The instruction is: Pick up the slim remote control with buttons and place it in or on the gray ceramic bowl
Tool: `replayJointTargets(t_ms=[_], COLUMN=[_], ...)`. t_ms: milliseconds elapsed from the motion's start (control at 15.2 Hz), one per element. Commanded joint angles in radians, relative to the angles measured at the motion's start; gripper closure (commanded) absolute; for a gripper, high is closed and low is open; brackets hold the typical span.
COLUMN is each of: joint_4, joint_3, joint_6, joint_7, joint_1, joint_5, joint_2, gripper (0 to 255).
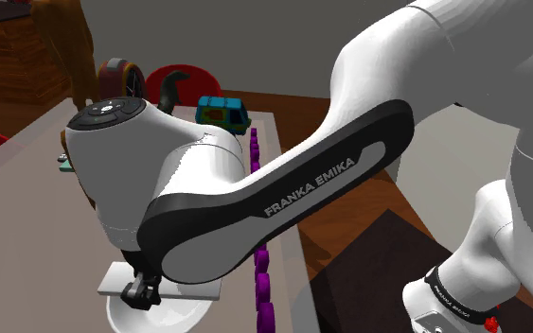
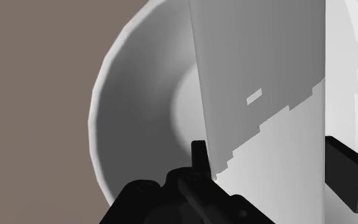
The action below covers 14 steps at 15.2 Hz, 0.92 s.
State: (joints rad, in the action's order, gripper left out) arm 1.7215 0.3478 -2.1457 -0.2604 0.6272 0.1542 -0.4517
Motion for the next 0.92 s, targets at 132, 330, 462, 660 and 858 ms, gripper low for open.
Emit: replayJointTargets(t_ms=[132, 330, 462, 660, 858], joint_4=[0.0, 0.0, 0.0, -0.012, -0.055], joint_3=[0.0, 0.0, 0.0, 0.003, 0.011], joint_6=[-0.001, -0.001, -0.001, 0.026, 0.104], joint_7=[0.0, 0.0, 0.0, 0.004, 0.014], joint_1=[0.0, 0.0, 0.0, -0.002, -0.007], joint_5=[0.0, 0.0, 0.0, -0.006, -0.023], joint_2=[-0.001, 0.0, 0.0, 0.015, 0.052], gripper=[255, 0, 0, 0, 0])
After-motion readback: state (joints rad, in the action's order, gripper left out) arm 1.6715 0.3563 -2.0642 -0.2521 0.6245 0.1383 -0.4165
